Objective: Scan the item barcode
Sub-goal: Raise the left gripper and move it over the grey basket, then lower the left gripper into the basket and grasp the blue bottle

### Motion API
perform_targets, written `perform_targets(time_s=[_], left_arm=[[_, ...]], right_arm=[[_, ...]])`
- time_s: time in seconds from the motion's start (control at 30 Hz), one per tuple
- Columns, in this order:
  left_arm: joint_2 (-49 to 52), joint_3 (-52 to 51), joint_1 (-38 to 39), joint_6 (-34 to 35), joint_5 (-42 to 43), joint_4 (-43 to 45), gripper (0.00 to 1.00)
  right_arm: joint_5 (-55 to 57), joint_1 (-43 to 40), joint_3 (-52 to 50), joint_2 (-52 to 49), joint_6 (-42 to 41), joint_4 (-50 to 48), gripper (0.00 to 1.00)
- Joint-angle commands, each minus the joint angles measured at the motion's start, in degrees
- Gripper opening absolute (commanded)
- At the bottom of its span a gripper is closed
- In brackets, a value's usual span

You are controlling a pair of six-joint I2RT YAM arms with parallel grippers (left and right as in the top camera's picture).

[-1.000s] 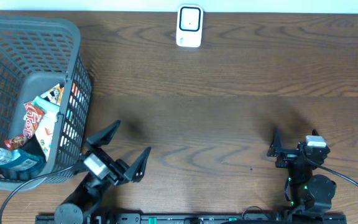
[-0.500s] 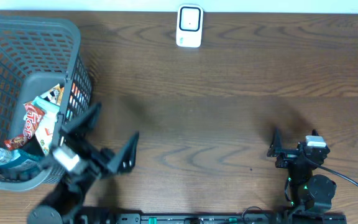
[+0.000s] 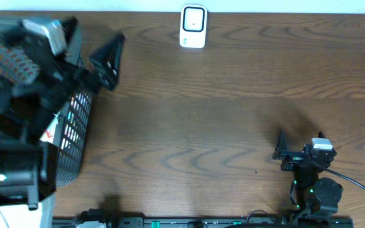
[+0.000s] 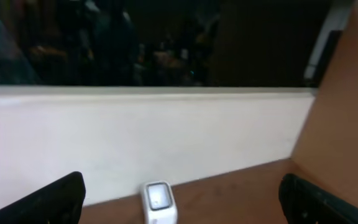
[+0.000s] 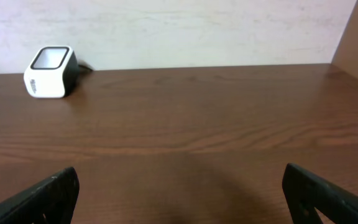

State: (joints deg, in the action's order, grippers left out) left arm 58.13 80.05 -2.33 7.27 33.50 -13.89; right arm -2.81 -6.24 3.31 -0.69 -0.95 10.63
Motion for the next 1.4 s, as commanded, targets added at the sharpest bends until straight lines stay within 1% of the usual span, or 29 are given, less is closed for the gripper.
perform_targets(time_s=[0.0,0.1,0.17,0.23,0.33,0.4,0.5,0.57,0.63,0.67,0.73,0.77,0.8,0.83,0.9,0.97,1.07,1.13,1.37], left_arm=[[1.49,5.42,-1.79,-5.75,-0.04,-4.42,0.99],[1.46,5.42,-1.79,-5.84,-0.15,-14.12,0.99],[1.77,5.42,-1.81,-8.35,-0.15,-17.92,0.99],[1.95,5.42,-2.05,-9.25,-0.13,-19.04,0.99],[1.84,5.44,-2.95,-9.18,-0.98,-16.17,0.99],[1.55,5.49,-4.17,-2.19,-9.25,-13.73,0.99],[1.68,5.57,-6.78,10.58,-31.47,-14.01,0.99],[2.36,5.57,-8.87,17.64,-42.88,-16.57,0.99],[3.78,5.57,-12.26,25.24,-50.82,-21.51,0.99],[4.81,5.57,-14.29,28.87,-52.17,-24.33,0.99],[6.84,5.57,-17.79,33.57,-52.00,-28.89,0.98],[9.40,5.57,-21.03,37.33,-52.02,-33.83,0.99],[10.71,5.57,-22.40,38.77,-52.02,-36.44,0.99],[11.74,5.57,-23.43,40.09,-52.04,-38.53,0.98],[13.75,5.57,-25.31,44.89,-52.04,-43.25,0.99],[15.43,5.57,-26.97,52.41,-52.02,-49.03,0.99],[17.16,5.57,-28.87,61.00,-52.04,-55.82,0.99],[17.97,5.57,-29.94,62.73,-52.04,-58.31,0.99],[18.71,5.53,-31.52,62.69,-52.46,-62.01,0.99]], right_arm=[[-0.13,0.46,-0.20,0.31,0.63,0.00,0.99],[-0.13,0.46,-0.20,0.31,0.63,0.00,0.99],[-0.13,0.46,-0.20,0.31,0.63,0.00,0.99],[-0.13,0.46,-0.20,0.31,0.63,0.00,0.99],[-0.13,0.46,-0.20,0.31,0.63,0.00,0.99],[-0.13,0.46,-0.20,0.31,0.63,0.00,0.99],[-0.13,0.46,-0.20,0.31,0.63,0.00,0.99],[-0.13,0.46,-0.20,0.31,0.63,0.00,0.99],[-0.13,0.46,-0.20,0.31,0.63,0.00,0.99],[-0.13,0.46,-0.20,0.31,0.63,0.00,0.99],[-0.13,0.46,-0.20,0.31,0.63,0.00,0.99],[-0.13,0.46,-0.20,0.31,0.63,0.00,0.99],[-0.13,0.46,-0.20,0.31,0.63,0.00,0.99],[-0.13,0.46,-0.20,0.31,0.63,0.00,0.99],[-0.13,0.46,-0.20,0.31,0.63,0.00,0.99],[-0.13,0.46,-0.20,0.31,0.63,0.00,0.99],[-0.13,0.46,-0.20,0.31,0.63,0.00,0.99],[-0.13,0.46,-0.20,0.31,0.63,0.00,0.99],[-0.13,0.46,-0.20,0.31,0.63,0.00,0.99]])
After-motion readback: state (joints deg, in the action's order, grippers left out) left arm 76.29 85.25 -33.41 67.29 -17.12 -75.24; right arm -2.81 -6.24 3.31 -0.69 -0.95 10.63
